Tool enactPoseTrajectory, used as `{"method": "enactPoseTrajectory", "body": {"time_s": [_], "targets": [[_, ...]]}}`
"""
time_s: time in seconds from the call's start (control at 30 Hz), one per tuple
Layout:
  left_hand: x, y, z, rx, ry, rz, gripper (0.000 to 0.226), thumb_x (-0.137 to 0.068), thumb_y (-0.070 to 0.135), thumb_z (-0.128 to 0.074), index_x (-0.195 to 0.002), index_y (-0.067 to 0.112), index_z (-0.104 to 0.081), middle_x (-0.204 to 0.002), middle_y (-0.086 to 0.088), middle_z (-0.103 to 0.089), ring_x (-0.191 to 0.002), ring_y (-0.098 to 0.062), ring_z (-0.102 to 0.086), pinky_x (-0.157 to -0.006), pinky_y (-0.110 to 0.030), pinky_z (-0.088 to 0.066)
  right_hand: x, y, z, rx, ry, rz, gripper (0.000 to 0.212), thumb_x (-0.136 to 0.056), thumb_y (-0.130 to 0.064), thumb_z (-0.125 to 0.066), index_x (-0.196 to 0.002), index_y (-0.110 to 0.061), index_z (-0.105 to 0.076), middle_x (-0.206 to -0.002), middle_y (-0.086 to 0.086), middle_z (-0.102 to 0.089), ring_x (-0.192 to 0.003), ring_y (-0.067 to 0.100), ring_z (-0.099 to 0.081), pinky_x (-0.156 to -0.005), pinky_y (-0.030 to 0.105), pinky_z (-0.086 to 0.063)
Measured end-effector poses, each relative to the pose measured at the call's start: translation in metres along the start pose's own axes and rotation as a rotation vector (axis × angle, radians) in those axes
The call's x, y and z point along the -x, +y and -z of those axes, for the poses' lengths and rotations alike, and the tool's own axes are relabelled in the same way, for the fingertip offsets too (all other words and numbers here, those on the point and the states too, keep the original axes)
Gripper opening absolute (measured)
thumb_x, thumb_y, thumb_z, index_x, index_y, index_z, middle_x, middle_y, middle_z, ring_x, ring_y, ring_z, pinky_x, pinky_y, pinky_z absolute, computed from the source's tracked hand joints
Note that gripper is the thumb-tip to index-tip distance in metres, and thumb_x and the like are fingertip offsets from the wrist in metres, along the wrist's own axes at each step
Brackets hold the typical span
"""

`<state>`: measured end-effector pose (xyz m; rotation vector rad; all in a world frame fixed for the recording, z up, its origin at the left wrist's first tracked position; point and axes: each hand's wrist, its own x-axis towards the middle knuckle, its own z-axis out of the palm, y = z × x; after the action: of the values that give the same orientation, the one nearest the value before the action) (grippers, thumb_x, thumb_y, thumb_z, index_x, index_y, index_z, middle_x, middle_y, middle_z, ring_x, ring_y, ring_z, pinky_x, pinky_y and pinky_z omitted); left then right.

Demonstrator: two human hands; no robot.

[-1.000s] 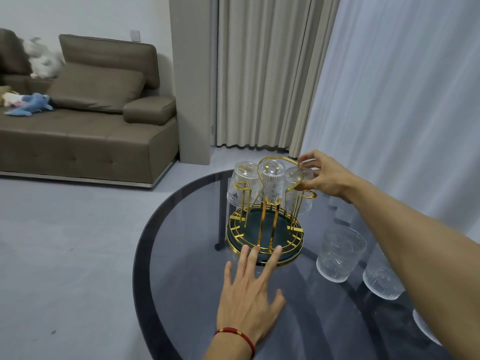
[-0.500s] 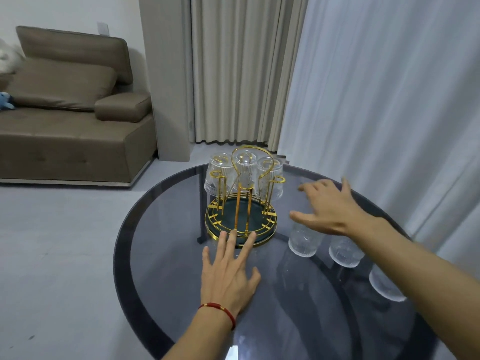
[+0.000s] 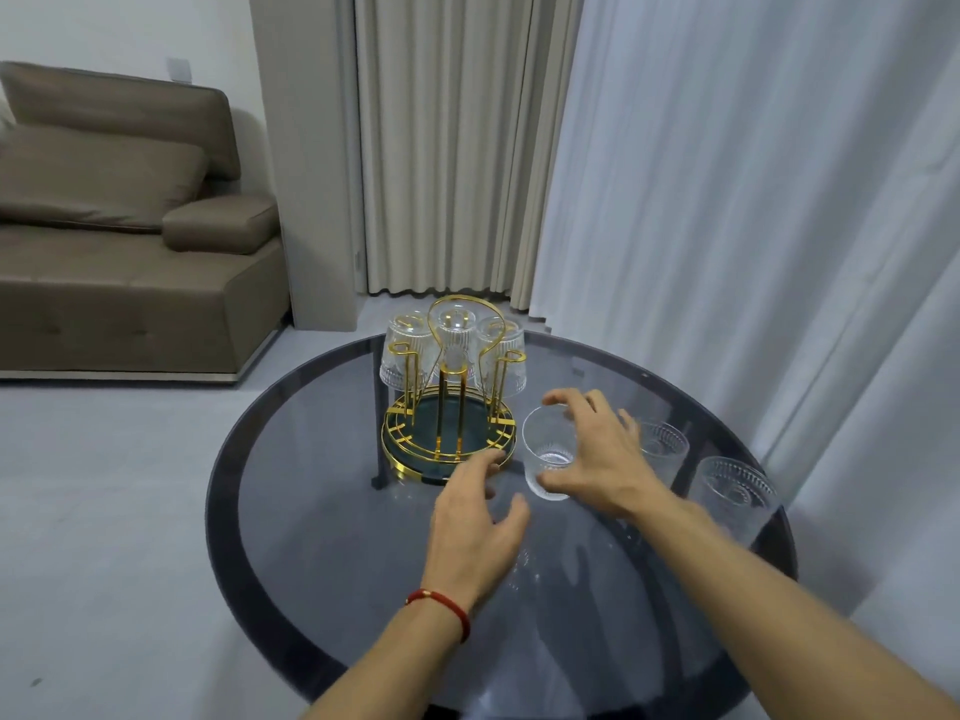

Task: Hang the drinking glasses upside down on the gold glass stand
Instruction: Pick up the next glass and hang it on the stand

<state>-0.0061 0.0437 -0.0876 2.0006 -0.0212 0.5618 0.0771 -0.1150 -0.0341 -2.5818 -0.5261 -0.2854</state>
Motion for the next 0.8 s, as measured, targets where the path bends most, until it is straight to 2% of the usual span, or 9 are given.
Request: {"method": "enactPoseTrajectory", "body": {"time_s": [0.07, 0.17, 0.27, 0.37, 0.5, 0.57, 0.63, 0.73, 0.8], "targets": [[-0.001, 0.011, 0.003, 0.239, -0.024, 0.159, 0.058, -0.08, 0.048, -0.07, -0.133, 0.034, -0.05, -0.122, 0.007, -0.061, -0.103, -0.007, -0.064, -0.087, -0.032, -0.056, 0.02, -0.008, -0.002, -0.211, 0.086, 0.025, 0.092, -0.062, -0.026, -0.087, -0.143, -0.034, -0.044, -0.124, -0.004, -0.048, -0.116, 0.009, -0.055, -0.109, 0.038, -0.043], [0.002, 0.018, 0.007, 0.449, -0.105, 0.248, 0.072, -0.069, 0.063, -0.071, -0.133, 0.038, -0.05, -0.123, -0.003, -0.062, -0.106, -0.017, -0.067, -0.088, -0.049, -0.06, 0.046, -0.02, -0.01, -0.406, 0.15, 0.061, 0.099, -0.065, -0.019, -0.087, -0.15, -0.034, -0.038, -0.129, -0.004, -0.047, -0.121, -0.002, -0.049, -0.094, 0.007, -0.041], [0.006, 0.02, 0.016, 0.588, -0.181, 0.302, 0.064, -0.065, 0.057, -0.08, -0.122, 0.043, -0.055, -0.12, -0.01, -0.066, -0.101, -0.024, -0.072, -0.081, -0.047, -0.063, 0.06, -0.031, -0.013, -0.383, 0.142, 0.133, 0.102, -0.069, -0.021, -0.087, -0.155, -0.033, -0.033, -0.136, -0.007, -0.047, -0.131, 0.008, -0.049, -0.104, 0.019, -0.045], [0.01, 0.019, 0.022, 0.689, -0.224, 0.366, 0.065, -0.067, 0.045, -0.086, -0.124, 0.036, -0.055, -0.121, -0.005, -0.068, -0.107, -0.021, -0.071, -0.082, -0.048, -0.062, 0.065, -0.037, -0.014, -0.238, 0.109, 0.294, 0.108, -0.069, -0.025, -0.092, -0.159, -0.019, -0.032, -0.143, 0.0, -0.054, -0.132, 0.019, -0.052, -0.112, 0.036, -0.043], [0.009, 0.025, 0.022, 0.684, -0.081, 0.444, 0.06, -0.066, 0.032, -0.082, -0.119, 0.014, -0.06, -0.117, -0.015, -0.068, -0.105, -0.024, -0.069, -0.077, -0.051, -0.062, 0.069, -0.046, -0.023, -0.109, 0.06, 0.407, 0.104, -0.075, -0.029, -0.088, -0.161, -0.021, -0.03, -0.156, 0.0, -0.048, -0.146, 0.015, -0.041, -0.122, 0.048, -0.031], [0.005, 0.025, 0.026, 0.786, -0.042, 0.469, 0.056, -0.067, 0.027, -0.078, -0.115, 0.004, -0.058, -0.115, -0.02, -0.066, -0.097, -0.024, -0.07, -0.073, -0.049, -0.062, 0.07, -0.047, -0.026, -0.251, 0.099, 0.274, 0.091, -0.082, -0.041, -0.075, -0.16, -0.026, -0.031, -0.162, -0.004, -0.037, -0.153, 0.012, -0.029, -0.126, 0.045, -0.022], [0.002, 0.022, 0.032, 0.852, -0.061, 0.479, 0.055, -0.071, 0.028, -0.075, -0.115, 0.0, -0.056, -0.118, -0.018, -0.061, -0.102, -0.027, -0.068, -0.074, -0.046, -0.062, 0.072, -0.047, -0.024, -0.472, 0.12, -0.015, 0.073, -0.093, -0.05, -0.061, -0.158, -0.034, -0.032, -0.161, -0.011, -0.034, -0.151, 0.009, -0.028, -0.123, 0.038, -0.025], [0.001, 0.011, 0.033, 0.91, -0.139, 0.486, 0.062, -0.076, 0.028, -0.074, -0.126, -0.003, -0.054, -0.132, -0.026, -0.06, -0.116, -0.04, -0.063, -0.085, -0.051, -0.06, 0.073, -0.047, -0.028, -0.714, 0.013, -0.306, 0.041, -0.105, -0.056, -0.041, -0.138, -0.037, -0.056, -0.14, -0.016, -0.061, -0.136, 0.012, -0.052, -0.109, 0.031, -0.041], [0.0, 0.004, 0.032, 0.948, -0.19, 0.5, 0.067, -0.076, 0.03, -0.075, -0.129, -0.003, -0.053, -0.133, -0.027, -0.06, -0.118, -0.041, -0.062, -0.087, -0.05, -0.059, 0.072, -0.047, -0.032, -0.81, -0.032, -0.367, 0.038, -0.106, -0.054, -0.042, -0.123, -0.031, -0.067, -0.122, -0.014, -0.071, -0.123, 0.011, -0.062, -0.104, 0.035, -0.046]]}}
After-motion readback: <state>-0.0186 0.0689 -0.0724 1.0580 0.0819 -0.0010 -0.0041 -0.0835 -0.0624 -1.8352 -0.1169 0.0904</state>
